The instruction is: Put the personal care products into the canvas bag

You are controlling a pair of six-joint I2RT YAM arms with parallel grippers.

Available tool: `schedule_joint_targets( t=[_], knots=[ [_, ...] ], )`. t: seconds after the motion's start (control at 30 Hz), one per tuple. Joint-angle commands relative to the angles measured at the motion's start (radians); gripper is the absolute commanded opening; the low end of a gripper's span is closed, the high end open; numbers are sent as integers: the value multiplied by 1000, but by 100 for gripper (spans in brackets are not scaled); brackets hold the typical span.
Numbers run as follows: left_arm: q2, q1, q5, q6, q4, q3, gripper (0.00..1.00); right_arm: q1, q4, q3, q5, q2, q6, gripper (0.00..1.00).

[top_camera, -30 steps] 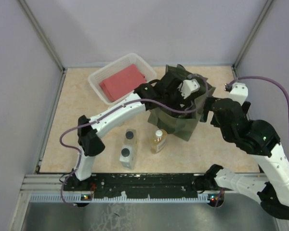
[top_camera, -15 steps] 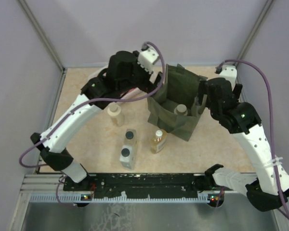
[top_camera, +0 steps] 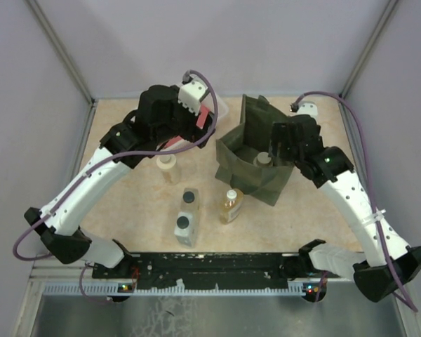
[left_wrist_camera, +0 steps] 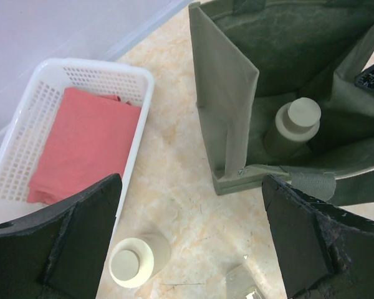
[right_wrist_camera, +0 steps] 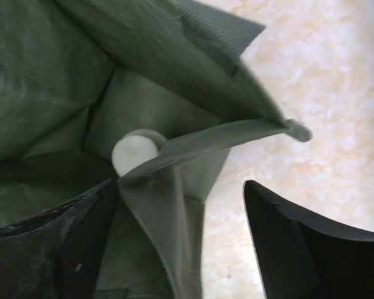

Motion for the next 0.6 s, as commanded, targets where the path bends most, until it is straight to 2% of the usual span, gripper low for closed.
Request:
schedule_joint_targets(
  t=[0.0, 0.03, 0.13, 0.17, 0.23, 0.4, 0.47, 0.57],
  knots=[
    [-26, 2, 2, -10, 33, -20, 100, -3, 49, -31, -33, 1, 3, 69],
    [-30, 2, 5, -12, 37, -28, 100, -3, 48, -36, -32, 2, 2, 57],
    [-42, 2, 9, -14, 43, -41, 100, -3, 43, -35, -29, -1, -9, 37],
    [-44, 3, 10, -13, 41, -42, 100, -3, 36, -28, -23, 0, -13, 34],
    [-47, 4, 9, -10, 38, -42, 100, -3, 18, -6, -8, 0, -22, 33],
    [-59, 4, 20, -6, 35, -54, 100, -3, -30, 47, -13, -20, -34, 66],
    [-59, 4, 24, -3, 35, -59, 100, -3, -53, 80, -36, -31, -30, 74],
    [-62, 4, 33, -4, 46, -70, 100, -3, -80, 105, -68, -58, -23, 80]
  ],
)
